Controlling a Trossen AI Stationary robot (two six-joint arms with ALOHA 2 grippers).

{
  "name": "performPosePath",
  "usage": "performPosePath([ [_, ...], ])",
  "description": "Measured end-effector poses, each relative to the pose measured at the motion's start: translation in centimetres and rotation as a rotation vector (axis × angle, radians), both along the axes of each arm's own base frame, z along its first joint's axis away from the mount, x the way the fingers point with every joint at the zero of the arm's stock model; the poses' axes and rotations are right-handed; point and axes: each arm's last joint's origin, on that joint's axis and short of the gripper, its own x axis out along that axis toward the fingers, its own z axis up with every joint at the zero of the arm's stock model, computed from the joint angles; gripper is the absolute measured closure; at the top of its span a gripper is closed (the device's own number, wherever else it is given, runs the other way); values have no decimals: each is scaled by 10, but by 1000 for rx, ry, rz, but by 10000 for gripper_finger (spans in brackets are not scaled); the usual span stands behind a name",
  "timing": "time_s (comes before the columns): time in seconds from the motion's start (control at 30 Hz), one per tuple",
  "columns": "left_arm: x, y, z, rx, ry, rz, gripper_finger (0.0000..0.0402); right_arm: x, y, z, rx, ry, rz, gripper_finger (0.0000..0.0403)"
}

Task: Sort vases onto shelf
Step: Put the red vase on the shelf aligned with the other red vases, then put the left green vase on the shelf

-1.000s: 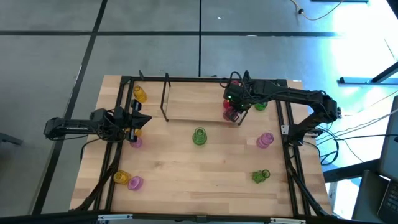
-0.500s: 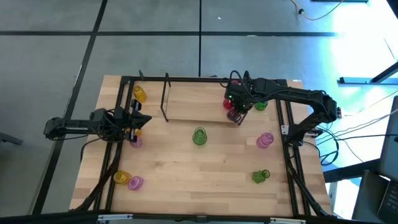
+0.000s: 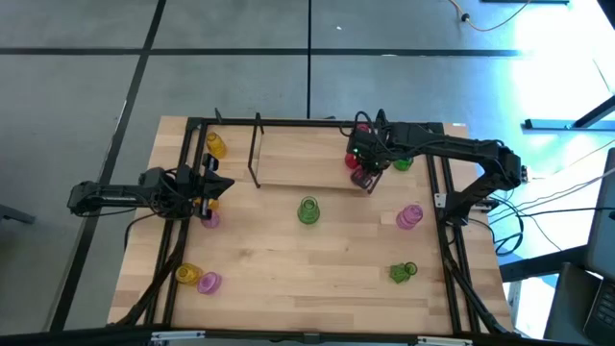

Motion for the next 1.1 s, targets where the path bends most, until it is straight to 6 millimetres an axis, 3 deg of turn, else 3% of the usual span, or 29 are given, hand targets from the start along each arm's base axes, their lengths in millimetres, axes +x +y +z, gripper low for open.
performPosePath([
  [0.6, 0, 0, 0, 0, 0, 0, 400, 2, -2, 1, -59, -7, -9, 289],
  [0.97, 0, 0, 0, 0, 0, 1, 400, 5, -3, 20, -94, -59, 3, 287],
  [1.1, 0, 0, 0, 0, 0, 1, 400, 7, 4, 35, -108, -118, 28, 287],
])
